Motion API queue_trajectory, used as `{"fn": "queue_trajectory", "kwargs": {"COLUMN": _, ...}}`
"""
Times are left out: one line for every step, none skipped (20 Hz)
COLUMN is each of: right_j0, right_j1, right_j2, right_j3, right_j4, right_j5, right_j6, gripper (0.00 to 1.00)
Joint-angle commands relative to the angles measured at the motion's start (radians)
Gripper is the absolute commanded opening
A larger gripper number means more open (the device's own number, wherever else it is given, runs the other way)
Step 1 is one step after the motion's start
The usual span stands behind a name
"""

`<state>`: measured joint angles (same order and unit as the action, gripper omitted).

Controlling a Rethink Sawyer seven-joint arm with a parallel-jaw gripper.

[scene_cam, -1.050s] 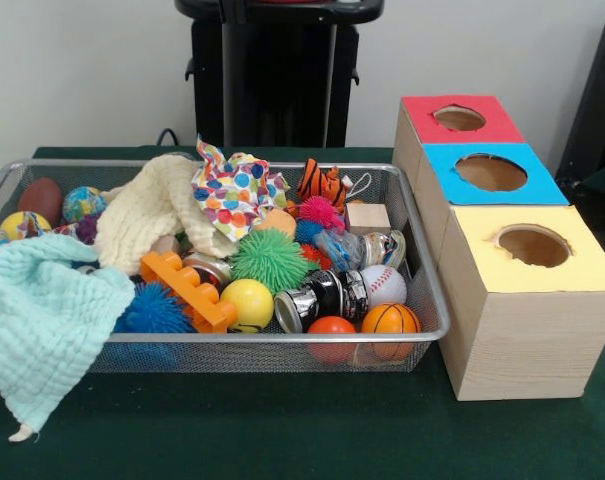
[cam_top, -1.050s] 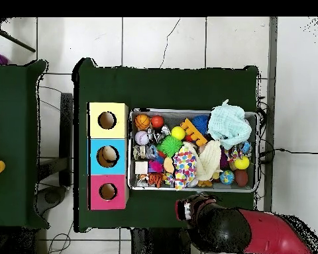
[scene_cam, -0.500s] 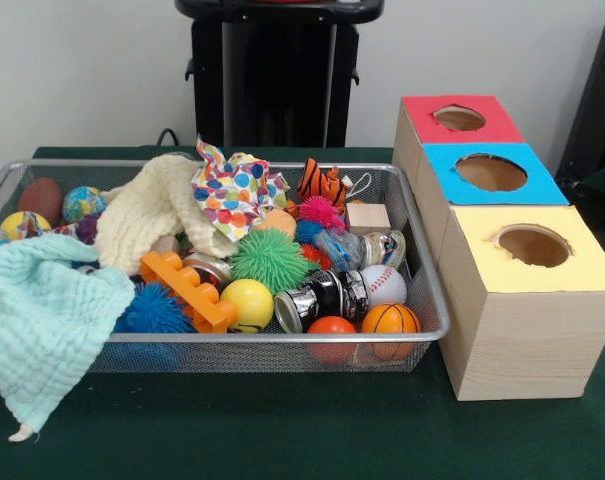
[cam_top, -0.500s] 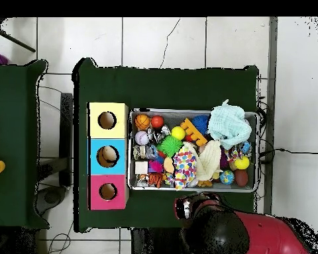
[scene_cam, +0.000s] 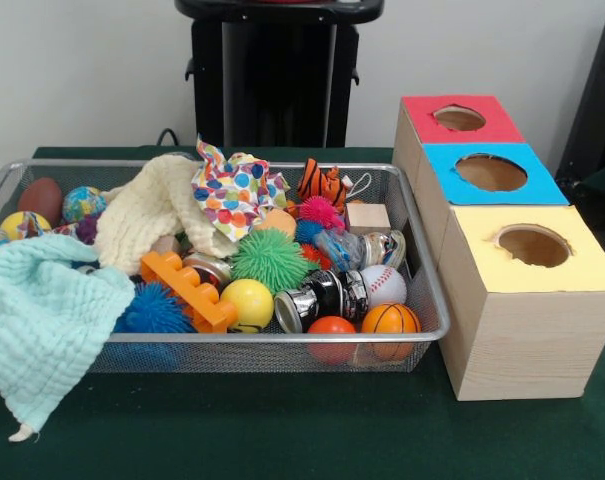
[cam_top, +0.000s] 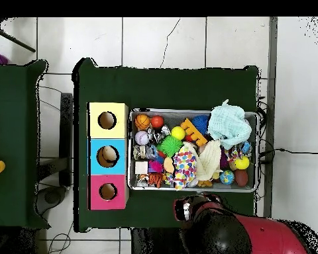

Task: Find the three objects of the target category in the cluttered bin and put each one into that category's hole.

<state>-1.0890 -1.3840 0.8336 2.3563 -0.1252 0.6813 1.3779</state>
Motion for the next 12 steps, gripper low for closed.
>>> {"fn": "queue_trajectory", "kwargs": {"right_j0": -0.062, "right_j1": 0.055, "right_j2": 0.125, "right_j3": 0.054, "right_j4": -0.023, "right_j5": -0.06, "right_j6": -0.228, "gripper": 0.0}}
{"fn": "queue_trajectory", "kwargs": {"right_j0": -0.059, "right_j1": 0.088, "right_j2": 0.115, "right_j3": 0.038, "right_j4": -0.053, "right_j5": -0.043, "right_j6": -0.205, "gripper": 0.0}}
{"fn": "queue_trajectory", "kwargs": {"right_j0": -0.065, "right_j1": 0.106, "right_j2": 0.122, "right_j3": 0.024, "right_j4": -0.075, "right_j5": -0.048, "right_j6": -0.206, "gripper": 0.0}}
{"fn": "queue_trajectory", "kwargs": {"right_j0": -0.079, "right_j1": 0.129, "right_j2": 0.139, "right_j3": 0.015, "right_j4": -0.093, "right_j5": -0.067, "right_j6": -0.218, "gripper": 0.0}}
{"fn": "queue_trajectory", "kwargs": {"right_j0": -0.065, "right_j1": 0.151, "right_j2": 0.125, "right_j3": -0.007, "right_j4": -0.11, "right_j5": -0.035, "right_j6": -0.201, "gripper": 0.0}}
{"fn": "queue_trajectory", "kwargs": {"right_j0": -0.051, "right_j1": 0.174, "right_j2": 0.11, "right_j3": -0.029, "right_j4": -0.127, "right_j5": -0.004, "right_j6": -0.184, "gripper": 0.0}}
{"fn": "queue_trajectory", "kwargs": {"right_j0": -0.043, "right_j1": 0.172, "right_j2": 0.11, "right_j3": -0.046, "right_j4": -0.133, "right_j5": 0.034, "right_j6": -0.18, "gripper": 0.0}}
{"fn": "queue_trajectory", "kwargs": {"right_j0": -0.045, "right_j1": 0.157, "right_j2": 0.128, "right_j3": -0.059, "right_j4": -0.127, "right_j5": 0.044, "right_j6": -0.197, "gripper": 0.0}}
{"fn": "queue_trajectory", "kwargs": {"right_j0": -0.048, "right_j1": 0.142, "right_j2": 0.147, "right_j3": -0.072, "right_j4": -0.122, "right_j5": 0.054, "right_j6": -0.213, "gripper": 0.0}}
{"fn": "queue_trajectory", "kwargs": {"right_j0": -0.038, "right_j1": 0.157, "right_j2": 0.133, "right_j3": -0.09, "right_j4": -0.14, "right_j5": 0.072, "right_j6": -0.196, "gripper": 0.0}}
{"fn": "queue_trajectory", "kwargs": {"right_j0": -0.033, "right_j1": 0.156, "right_j2": 0.129, "right_j3": -0.098, "right_j4": -0.145, "right_j5": 0.088, "right_j6": -0.186, "gripper": 0.0}}
{"fn": "queue_trajectory", "kwargs": {"right_j0": -0.027, "right_j1": 0.154, "right_j2": 0.126, "right_j3": -0.106, "right_j4": -0.151, "right_j5": 0.103, "right_j6": -0.176, "gripper": 0.0}}
